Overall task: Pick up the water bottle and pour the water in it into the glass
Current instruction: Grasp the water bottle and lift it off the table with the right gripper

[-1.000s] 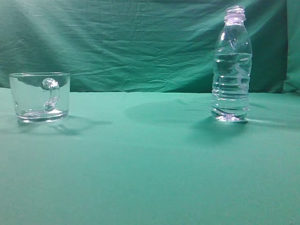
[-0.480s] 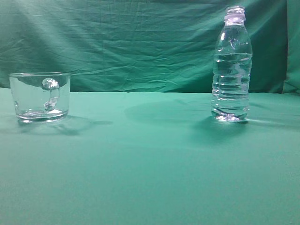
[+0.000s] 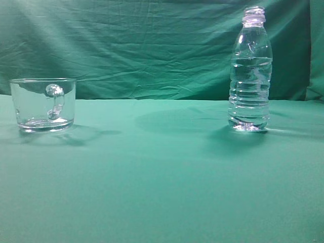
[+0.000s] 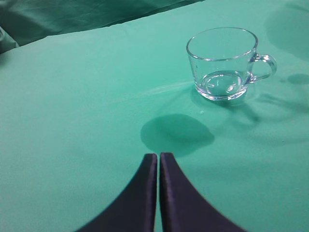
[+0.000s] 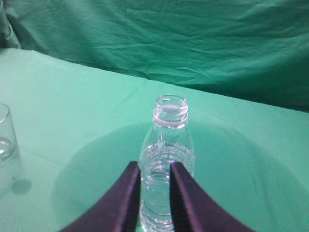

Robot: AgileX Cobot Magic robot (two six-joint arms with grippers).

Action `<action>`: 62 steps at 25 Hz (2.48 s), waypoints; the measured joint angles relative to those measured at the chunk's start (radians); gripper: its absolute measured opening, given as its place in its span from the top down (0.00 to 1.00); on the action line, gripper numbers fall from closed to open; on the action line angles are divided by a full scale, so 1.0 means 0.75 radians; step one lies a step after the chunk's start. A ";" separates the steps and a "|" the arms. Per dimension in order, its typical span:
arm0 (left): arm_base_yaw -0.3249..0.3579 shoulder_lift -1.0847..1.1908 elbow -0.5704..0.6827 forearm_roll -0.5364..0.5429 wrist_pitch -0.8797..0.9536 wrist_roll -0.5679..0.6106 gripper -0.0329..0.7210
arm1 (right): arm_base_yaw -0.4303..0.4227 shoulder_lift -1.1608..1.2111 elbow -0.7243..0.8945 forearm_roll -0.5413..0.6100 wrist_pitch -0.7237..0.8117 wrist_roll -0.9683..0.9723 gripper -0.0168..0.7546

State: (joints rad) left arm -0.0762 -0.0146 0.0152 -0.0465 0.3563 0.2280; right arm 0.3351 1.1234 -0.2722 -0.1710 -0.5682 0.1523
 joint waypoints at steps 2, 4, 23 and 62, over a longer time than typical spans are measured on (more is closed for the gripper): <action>0.000 0.000 0.000 0.000 0.000 0.000 0.96 | 0.000 0.074 -0.002 0.000 -0.046 0.002 0.58; 0.000 0.000 0.000 0.000 0.000 0.000 0.96 | 0.000 0.143 -0.002 0.000 -0.073 0.002 0.39; 0.000 0.000 0.000 0.000 0.000 0.000 0.96 | 0.003 0.740 -0.243 0.026 -0.311 -0.003 0.15; 0.000 0.000 0.000 0.000 0.000 0.000 0.96 | 0.003 1.147 -0.429 0.111 -0.618 -0.013 0.63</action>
State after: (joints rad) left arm -0.0762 -0.0146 0.0152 -0.0465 0.3563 0.2280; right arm 0.3372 1.9835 -0.5941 -0.0880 -1.0316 0.1426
